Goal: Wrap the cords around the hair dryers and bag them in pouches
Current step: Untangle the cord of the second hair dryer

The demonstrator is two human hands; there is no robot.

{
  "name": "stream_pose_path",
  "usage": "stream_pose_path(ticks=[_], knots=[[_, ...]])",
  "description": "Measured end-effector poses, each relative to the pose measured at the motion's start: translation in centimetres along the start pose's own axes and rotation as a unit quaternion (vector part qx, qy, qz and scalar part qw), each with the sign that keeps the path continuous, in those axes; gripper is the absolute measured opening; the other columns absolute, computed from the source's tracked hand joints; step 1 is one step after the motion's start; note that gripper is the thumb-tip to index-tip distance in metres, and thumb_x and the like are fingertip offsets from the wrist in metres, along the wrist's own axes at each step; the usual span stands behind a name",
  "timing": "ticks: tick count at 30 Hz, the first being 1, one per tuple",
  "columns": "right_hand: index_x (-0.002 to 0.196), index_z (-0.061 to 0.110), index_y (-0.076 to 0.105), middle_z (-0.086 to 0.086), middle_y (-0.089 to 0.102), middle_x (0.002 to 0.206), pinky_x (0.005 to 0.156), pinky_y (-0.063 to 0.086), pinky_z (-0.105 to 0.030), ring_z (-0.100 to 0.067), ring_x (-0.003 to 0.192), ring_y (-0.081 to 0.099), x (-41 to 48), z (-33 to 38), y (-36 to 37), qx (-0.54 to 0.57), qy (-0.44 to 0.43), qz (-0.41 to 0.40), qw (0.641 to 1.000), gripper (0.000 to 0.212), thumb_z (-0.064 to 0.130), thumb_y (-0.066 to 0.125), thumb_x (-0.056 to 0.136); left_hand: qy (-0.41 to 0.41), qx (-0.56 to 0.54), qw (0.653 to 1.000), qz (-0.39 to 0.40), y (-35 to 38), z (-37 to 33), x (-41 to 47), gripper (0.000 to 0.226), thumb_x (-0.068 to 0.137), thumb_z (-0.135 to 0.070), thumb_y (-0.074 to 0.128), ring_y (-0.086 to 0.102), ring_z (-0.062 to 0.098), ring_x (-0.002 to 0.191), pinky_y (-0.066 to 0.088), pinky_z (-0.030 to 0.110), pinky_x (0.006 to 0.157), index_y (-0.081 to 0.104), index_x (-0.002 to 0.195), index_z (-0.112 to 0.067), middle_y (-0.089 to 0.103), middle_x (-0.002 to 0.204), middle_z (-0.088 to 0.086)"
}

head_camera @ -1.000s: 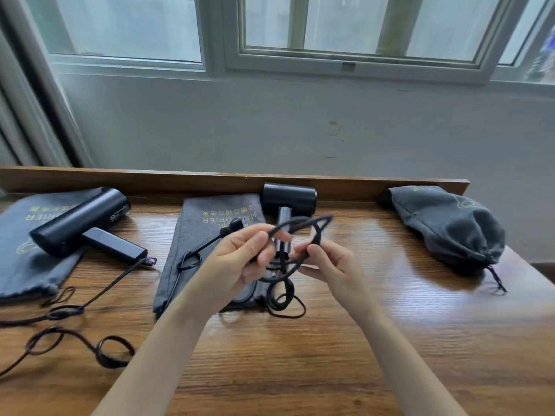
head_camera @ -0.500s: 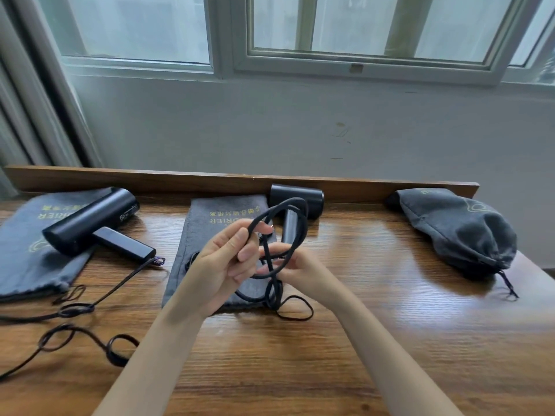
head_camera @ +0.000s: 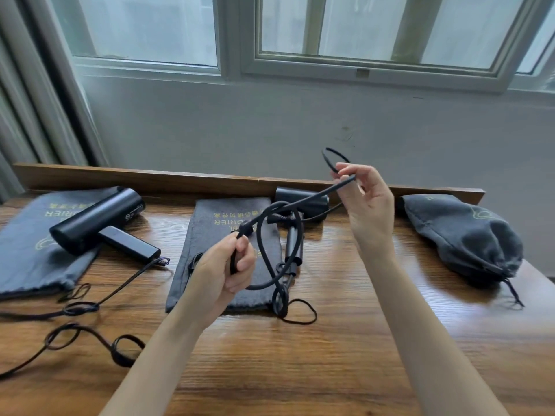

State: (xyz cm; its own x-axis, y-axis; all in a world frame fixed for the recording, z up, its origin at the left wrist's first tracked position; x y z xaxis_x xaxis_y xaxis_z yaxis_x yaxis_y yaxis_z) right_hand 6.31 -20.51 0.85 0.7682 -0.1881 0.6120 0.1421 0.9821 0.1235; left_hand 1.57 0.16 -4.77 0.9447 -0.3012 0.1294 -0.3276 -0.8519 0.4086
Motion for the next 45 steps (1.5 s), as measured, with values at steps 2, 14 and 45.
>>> stream_pose_path(ticks=[2,14,45], knots=[[0.090,0.018,0.062,-0.007,0.063,0.095,0.087,0.044,-0.016,-0.013,0.098,0.060,-0.2,0.8,-0.6,-0.107,-0.075,0.001,0.991,0.016,0.005,0.054,0.091,-0.004,0.020,0.999,-0.028,0.0,0.0,0.2,0.034,0.098,-0.015,0.025,0.020,0.006,0.037,0.016,0.021,0.038,0.037,0.066,-0.014,0.034,0.053,-0.001],[0.098,0.016,0.071,0.020,0.051,0.068,0.050,0.035,-0.019,-0.006,0.060,0.048,-4.9,-0.4,-3.8,-0.343,-0.109,0.163,0.918,0.034,0.029,0.041,0.091,-0.045,0.107,0.992,-0.050,1.0,1.0,0.6,0.024,0.099,-0.021,0.036,0.034,0.007,0.040,0.024,0.015,0.032,0.056,0.111,-0.018,0.041,0.059,-0.002],[0.086,0.030,0.058,0.011,0.049,0.096,0.090,0.032,-0.024,-0.010,0.097,0.042,-4.9,-1.2,-6.9,-0.526,0.043,0.283,0.801,0.003,0.028,0.059,0.089,0.039,0.150,0.950,-0.271,-3.5,2.6,2.9,0.031,0.099,-0.017,0.039,0.033,0.002,0.045,0.031,0.013,0.044,0.052,0.071,-0.013,0.038,0.047,-0.011]])
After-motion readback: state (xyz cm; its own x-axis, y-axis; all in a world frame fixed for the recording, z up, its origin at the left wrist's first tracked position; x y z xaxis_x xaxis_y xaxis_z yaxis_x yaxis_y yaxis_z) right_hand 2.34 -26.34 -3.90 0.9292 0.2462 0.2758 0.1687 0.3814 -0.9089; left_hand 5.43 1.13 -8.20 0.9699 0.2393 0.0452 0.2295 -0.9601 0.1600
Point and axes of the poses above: each hand's wrist, its own x-axis towards the middle knuckle, its own y-axis out of the palm, z = x × y, the point moved 2 cm from there along x, towards the middle knuckle
